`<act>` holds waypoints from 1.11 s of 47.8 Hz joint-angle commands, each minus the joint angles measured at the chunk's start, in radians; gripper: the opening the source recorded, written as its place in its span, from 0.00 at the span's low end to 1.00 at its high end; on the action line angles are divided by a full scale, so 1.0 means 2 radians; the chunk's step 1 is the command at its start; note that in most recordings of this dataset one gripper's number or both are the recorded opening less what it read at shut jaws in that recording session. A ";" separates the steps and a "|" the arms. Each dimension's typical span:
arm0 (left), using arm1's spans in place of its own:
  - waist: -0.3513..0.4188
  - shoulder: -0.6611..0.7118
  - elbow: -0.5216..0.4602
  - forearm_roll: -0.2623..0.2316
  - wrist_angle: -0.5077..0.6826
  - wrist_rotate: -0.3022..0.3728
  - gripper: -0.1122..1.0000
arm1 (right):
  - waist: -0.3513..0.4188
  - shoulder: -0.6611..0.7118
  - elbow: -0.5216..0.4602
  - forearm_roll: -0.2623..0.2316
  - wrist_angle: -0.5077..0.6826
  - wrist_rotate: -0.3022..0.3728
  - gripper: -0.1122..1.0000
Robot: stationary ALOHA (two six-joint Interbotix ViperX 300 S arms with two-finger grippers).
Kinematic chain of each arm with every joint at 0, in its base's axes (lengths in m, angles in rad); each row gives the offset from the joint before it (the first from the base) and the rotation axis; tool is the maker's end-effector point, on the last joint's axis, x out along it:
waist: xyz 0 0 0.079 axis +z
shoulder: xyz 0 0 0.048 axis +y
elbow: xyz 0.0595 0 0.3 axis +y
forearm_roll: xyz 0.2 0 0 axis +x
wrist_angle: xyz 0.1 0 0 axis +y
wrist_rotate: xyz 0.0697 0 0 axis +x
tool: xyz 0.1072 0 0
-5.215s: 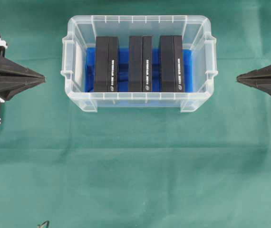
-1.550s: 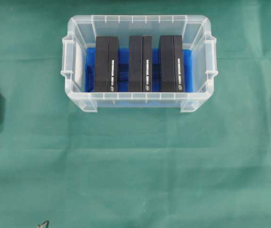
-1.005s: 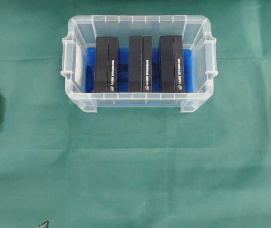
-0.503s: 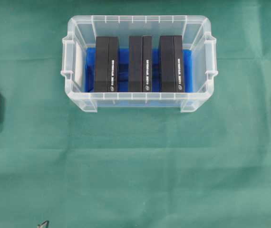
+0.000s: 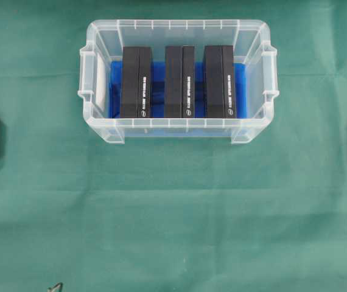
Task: Take the box out of the case with the left arm.
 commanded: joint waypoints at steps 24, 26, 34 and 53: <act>-0.025 0.033 -0.029 -0.006 -0.008 -0.028 0.92 | -0.001 0.002 -0.012 -0.002 0.001 0.001 0.10; -0.035 0.044 -0.036 -0.006 -0.015 -0.038 0.92 | -0.001 0.003 -0.012 -0.002 0.001 0.001 0.10; -0.081 0.110 -0.083 -0.005 -0.054 -0.076 0.92 | -0.001 0.004 -0.012 -0.002 0.002 0.000 0.10; -0.142 0.286 -0.262 -0.003 -0.061 -0.123 0.92 | -0.001 0.005 -0.009 -0.002 0.002 -0.001 0.10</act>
